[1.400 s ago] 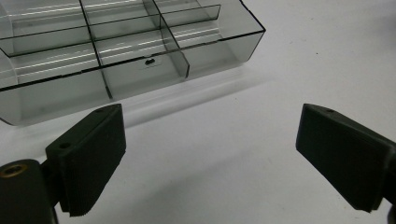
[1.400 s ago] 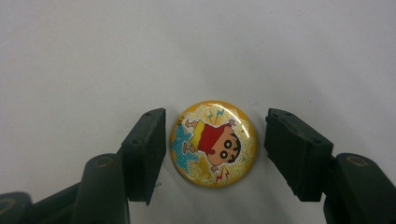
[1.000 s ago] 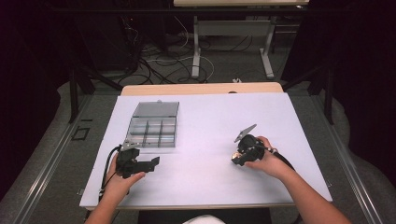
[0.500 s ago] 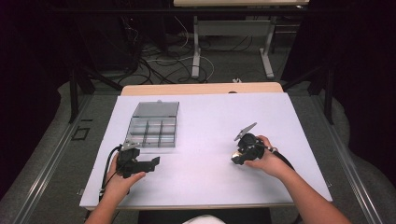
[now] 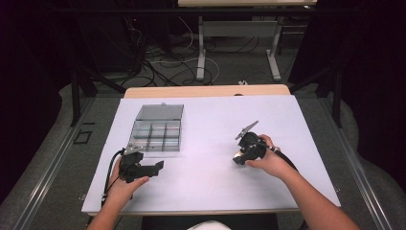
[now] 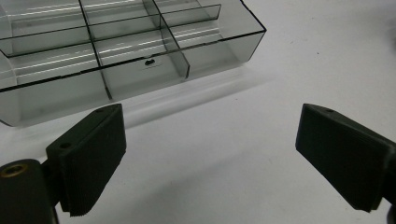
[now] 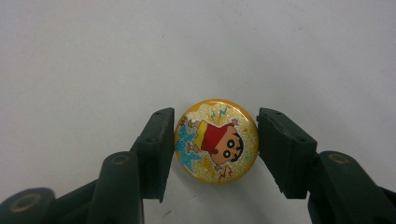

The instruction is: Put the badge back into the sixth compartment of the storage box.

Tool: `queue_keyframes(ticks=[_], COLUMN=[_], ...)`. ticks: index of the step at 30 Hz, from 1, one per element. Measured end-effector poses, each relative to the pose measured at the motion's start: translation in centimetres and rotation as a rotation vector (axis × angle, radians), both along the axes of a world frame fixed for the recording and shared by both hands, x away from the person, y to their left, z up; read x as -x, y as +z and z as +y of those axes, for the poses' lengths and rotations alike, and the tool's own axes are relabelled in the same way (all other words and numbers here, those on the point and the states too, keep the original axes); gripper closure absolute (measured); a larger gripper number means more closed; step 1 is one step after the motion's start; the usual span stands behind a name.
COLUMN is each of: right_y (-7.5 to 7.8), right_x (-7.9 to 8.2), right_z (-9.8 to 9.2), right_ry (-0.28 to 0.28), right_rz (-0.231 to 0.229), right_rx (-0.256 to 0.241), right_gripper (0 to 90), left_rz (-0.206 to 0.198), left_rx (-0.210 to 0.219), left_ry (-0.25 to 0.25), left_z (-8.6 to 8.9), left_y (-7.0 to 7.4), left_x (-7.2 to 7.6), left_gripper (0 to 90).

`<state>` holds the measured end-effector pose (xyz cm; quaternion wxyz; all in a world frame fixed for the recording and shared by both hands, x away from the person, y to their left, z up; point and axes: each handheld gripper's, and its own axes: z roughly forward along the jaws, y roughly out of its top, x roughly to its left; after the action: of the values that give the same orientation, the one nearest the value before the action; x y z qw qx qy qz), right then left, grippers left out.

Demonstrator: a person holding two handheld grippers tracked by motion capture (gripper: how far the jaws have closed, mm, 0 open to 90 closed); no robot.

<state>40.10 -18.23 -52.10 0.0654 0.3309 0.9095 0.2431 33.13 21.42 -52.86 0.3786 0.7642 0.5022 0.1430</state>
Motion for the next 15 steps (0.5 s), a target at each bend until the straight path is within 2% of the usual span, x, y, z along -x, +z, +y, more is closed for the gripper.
queue_keyframes(ticks=[1, 2, 3, 4, 5, 6, 7, 8, 9, 15], right_y=[0.2, -0.1, 0.7, -0.1, 1.6, 2.1, 0.2, 0.9, 1.0, 1.4], right_x=[-0.1, -0.1, -0.1, -0.2, -0.3, -0.4, -0.3, -0.3, -0.4, -0.7], right_z=[0.2, 0.4, 0.5, 0.8, 0.7, 0.9, 1.5, 1.6, 1.7, 3.1], right_ry=[0.002, 0.0, 0.003, -0.009, 0.028, 0.034, -0.013, -0.008, 0.01, 0.031], right_rz=[0.01, -0.018, 0.03, -0.047, 0.078, 0.122, -0.052, 0.011, 0.0, -0.004], right_rx=[0.003, -0.039, 0.026, -0.08, 0.096, 0.143, -0.089, -0.023, -0.012, -0.022], right_gripper=[46.9, 46.9, 46.9, 46.9, 46.9, 46.9, 46.9, 46.9, 46.9, 46.9], left_rz=[0.0, 0.002, 0.002, 0.001, 0.002, 0.001, 0.001, 0.001, 0.0, -0.002], left_rx=[0.0, -0.002, -0.002, -0.002, -0.002, -0.002, -0.002, -0.002, -0.001, 0.001], left_ry=[0.0, 0.0, 0.001, 0.001, 0.001, 0.002, 0.002, 0.002, 0.002, 0.006], left_z=[0.0, 0.0, 0.0, 0.0, 0.0, 0.1, 0.1, 0.1, 0.1, 0.1], left_y=[0.0, 0.0, 0.0, 0.0, 0.0, 0.1, 0.1, 0.1, 0.0, 0.0], left_x=[0.0, 0.0, 0.0, 0.0, 0.0, 0.0, 0.0, 0.0, 0.0, 0.0], left_gripper=[8.8, 8.8, 8.8, 8.8, 8.8, 8.8, 8.8, 8.8, 8.8, 8.8])
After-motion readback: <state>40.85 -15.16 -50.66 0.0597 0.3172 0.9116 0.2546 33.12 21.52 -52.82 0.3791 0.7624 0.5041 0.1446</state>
